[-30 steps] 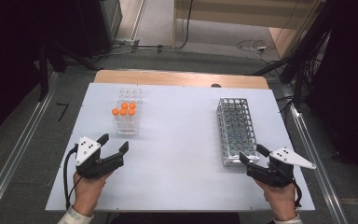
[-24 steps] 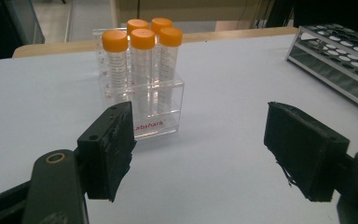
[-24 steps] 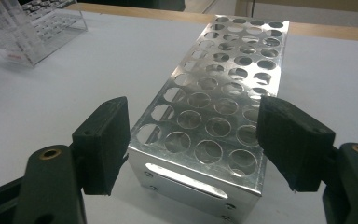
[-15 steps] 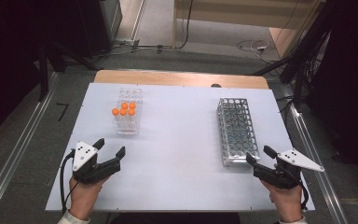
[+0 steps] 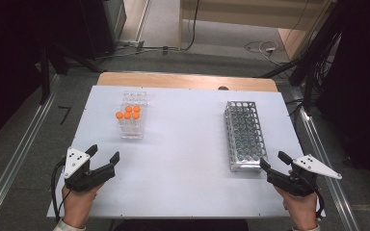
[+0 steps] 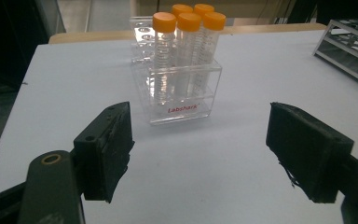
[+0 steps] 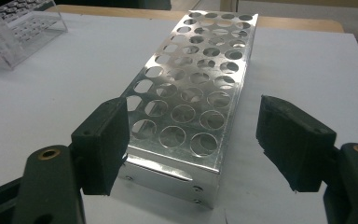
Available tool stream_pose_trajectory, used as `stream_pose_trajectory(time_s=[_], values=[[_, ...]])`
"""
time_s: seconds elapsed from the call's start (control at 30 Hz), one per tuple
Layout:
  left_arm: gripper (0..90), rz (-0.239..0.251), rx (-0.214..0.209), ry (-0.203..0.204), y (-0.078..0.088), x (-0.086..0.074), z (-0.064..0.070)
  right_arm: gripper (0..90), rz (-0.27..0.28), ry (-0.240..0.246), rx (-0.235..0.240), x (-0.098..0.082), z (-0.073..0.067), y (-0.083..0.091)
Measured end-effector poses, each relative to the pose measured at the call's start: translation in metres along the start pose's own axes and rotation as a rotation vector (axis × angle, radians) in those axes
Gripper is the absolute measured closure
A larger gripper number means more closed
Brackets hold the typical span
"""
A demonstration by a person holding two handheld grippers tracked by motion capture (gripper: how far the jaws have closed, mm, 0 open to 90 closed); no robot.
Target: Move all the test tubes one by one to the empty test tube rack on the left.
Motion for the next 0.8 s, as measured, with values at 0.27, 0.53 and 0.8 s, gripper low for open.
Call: stream_pose_trajectory(time_s=[0.27, 0.53, 0.8], values=[[22.4, -0.012, 0.027, 0.008, 0.001, -0.006, -0.012, 24.1, 0.002, -0.017, -0.028, -0.003, 0.013, 0.003], [22.4, -0.047, 0.088, 0.024, -0.002, -0.018, -0.035, 24.1, -0.011, -0.04, -0.101, -0.012, 0.035, 0.003], [22.3, -0.113, 0.146, 0.053, -0.007, -0.036, -0.06, 20.2, -0.085, -0.063, -0.178, -0.034, 0.062, -0.009]])
Point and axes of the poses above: each handheld gripper's, and its own axes: y roughly backward along the jaws, x roughly out of its top, z roughly to its right, the point moved 8 cm from there along -y, roughly forward along the jaws, and after that the axes turned 4 degrees about -z, right-handed, at the moved point
